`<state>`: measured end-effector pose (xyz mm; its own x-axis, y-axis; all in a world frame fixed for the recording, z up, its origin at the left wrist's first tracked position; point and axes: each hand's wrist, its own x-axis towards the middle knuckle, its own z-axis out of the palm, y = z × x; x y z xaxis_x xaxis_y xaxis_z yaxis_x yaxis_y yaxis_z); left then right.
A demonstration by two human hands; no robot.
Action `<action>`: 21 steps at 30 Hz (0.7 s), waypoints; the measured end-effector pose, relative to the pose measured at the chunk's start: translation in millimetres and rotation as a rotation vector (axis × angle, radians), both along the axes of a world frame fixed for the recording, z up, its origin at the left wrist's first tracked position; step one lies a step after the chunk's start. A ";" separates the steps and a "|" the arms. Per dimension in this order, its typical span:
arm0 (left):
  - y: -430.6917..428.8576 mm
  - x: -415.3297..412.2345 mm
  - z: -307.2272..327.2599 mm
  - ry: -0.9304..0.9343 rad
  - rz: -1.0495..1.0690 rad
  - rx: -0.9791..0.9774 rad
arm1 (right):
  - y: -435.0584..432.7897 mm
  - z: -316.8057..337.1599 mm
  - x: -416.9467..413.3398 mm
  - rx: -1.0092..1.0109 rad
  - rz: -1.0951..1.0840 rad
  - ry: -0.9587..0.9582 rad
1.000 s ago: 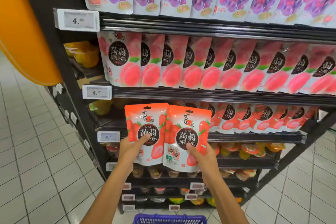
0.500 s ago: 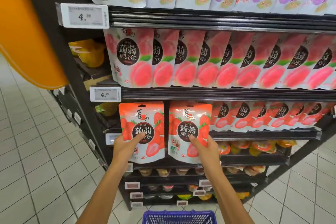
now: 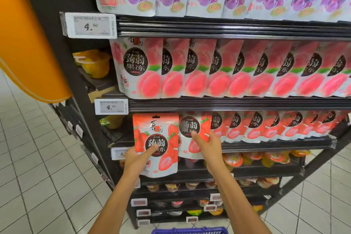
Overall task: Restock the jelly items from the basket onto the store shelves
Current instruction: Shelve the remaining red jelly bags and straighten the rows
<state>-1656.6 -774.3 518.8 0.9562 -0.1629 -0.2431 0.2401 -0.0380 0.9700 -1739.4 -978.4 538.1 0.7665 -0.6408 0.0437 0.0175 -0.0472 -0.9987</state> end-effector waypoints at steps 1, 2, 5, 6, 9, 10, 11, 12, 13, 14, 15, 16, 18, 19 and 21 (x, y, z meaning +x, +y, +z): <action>-0.9 0.2 0.4 0.001 -0.001 0.007 | -0.3 1.2 3.2 0.004 -0.002 0.006; -1.3 0.4 0.8 0.001 -0.002 0.016 | -0.9 3.0 6.2 0.009 -0.010 0.009; -2.6 0.9 2.5 0.001 -0.007 0.027 | -4.5 7.3 14.2 0.003 -0.052 -0.007; -3.4 1.1 3.3 -0.003 -0.010 0.025 | -5.0 8.6 16.0 -0.007 -0.064 -0.002; -6.7 1.8 5.8 -0.007 -0.013 0.026 | -3.6 6.5 18.2 -0.033 -0.080 0.000; -8.0 1.9 6.2 -0.008 -0.014 0.028 | -2.8 4.1 18.3 -0.035 -0.082 0.002; -9.4 2.1 6.5 -0.009 -0.014 0.030 | -1.8 1.6 17.9 -0.036 -0.081 0.008; -10.5 2.2 6.7 -0.008 -0.013 0.032 | -1.1 -1.1 16.9 -0.034 -0.079 0.016; -11.6 2.2 6.9 -0.006 -0.012 0.034 | -1.0 -3.6 15.5 -0.038 -0.079 0.018; -12.4 2.4 7.0 -0.004 -0.011 0.036 | -0.8 -5.5 14.1 -0.049 -0.076 0.006; -12.8 2.6 6.8 -0.001 -0.011 0.037 | -0.7 -6.5 12.7 -0.068 -0.067 -0.008; -13.0 2.9 6.2 0.004 -0.011 0.037 | -1.2 -8.0 11.6 -0.085 -0.059 -0.016; -12.8 3.7 4.6 0.013 -0.011 0.031 | -3.4 -10.2 9.2 -0.104 -0.045 -0.006; -12.6 4.0 3.7 0.016 -0.010 0.029 | -4.7 -11.1 7.8 -0.110 -0.035 -0.007; -12.7 4.1 2.7 0.020 -0.006 0.035 | -7.5 -13.7 4.6 -0.122 -0.012 -0.020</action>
